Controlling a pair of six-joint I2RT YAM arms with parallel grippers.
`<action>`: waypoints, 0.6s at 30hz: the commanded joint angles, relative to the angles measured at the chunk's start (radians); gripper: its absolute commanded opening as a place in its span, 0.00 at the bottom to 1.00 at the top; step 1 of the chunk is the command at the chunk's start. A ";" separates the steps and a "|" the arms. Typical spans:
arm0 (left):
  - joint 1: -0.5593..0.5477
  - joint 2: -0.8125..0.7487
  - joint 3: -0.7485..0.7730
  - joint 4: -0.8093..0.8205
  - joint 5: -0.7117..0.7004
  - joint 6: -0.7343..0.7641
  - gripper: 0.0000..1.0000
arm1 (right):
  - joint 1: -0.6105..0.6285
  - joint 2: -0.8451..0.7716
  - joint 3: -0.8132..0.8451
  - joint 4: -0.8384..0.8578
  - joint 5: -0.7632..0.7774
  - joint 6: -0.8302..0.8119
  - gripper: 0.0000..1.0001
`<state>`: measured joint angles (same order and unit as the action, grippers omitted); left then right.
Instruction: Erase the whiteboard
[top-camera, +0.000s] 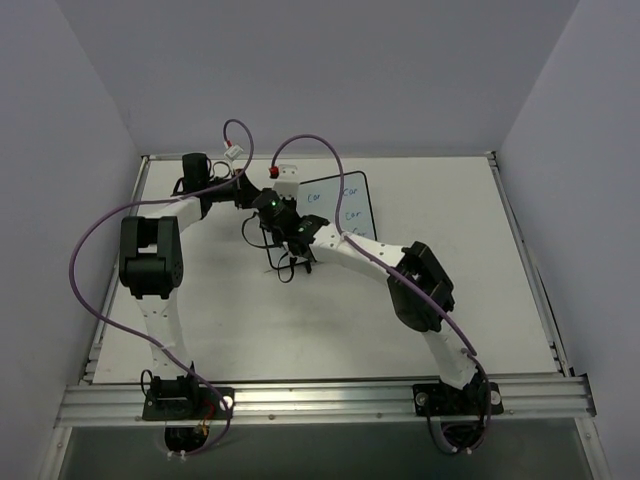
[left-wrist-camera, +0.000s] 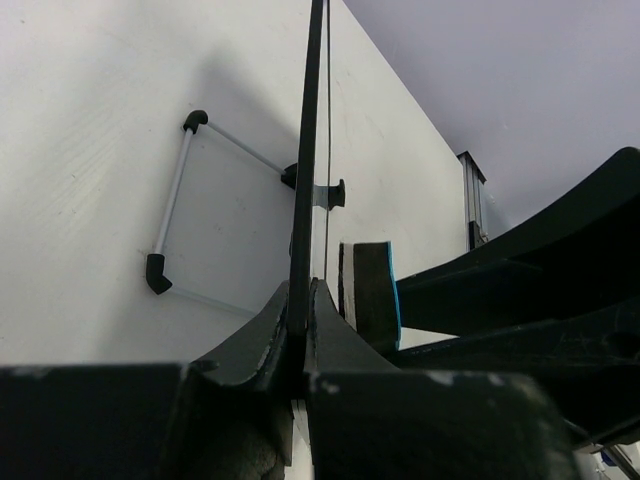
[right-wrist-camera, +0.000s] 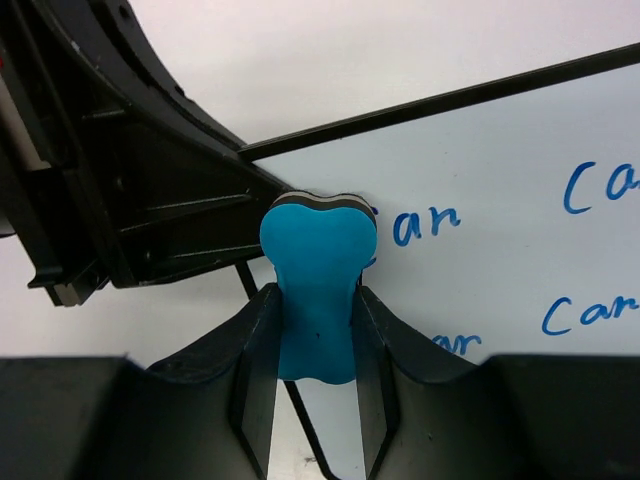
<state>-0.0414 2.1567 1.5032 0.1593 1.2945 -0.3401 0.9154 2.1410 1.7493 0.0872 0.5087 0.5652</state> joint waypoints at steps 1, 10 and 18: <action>-0.018 -0.024 -0.009 -0.017 -0.057 0.125 0.02 | -0.004 0.005 0.050 0.019 0.109 0.051 0.00; -0.020 -0.046 -0.021 0.002 -0.052 0.118 0.02 | -0.049 0.031 0.013 0.020 0.099 0.082 0.00; -0.023 -0.058 -0.032 0.009 -0.046 0.122 0.02 | -0.113 0.030 -0.014 0.005 0.073 0.091 0.00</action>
<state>-0.0444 2.1410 1.4902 0.1589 1.2747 -0.3351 0.8585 2.1563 1.7573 0.0895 0.5423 0.6399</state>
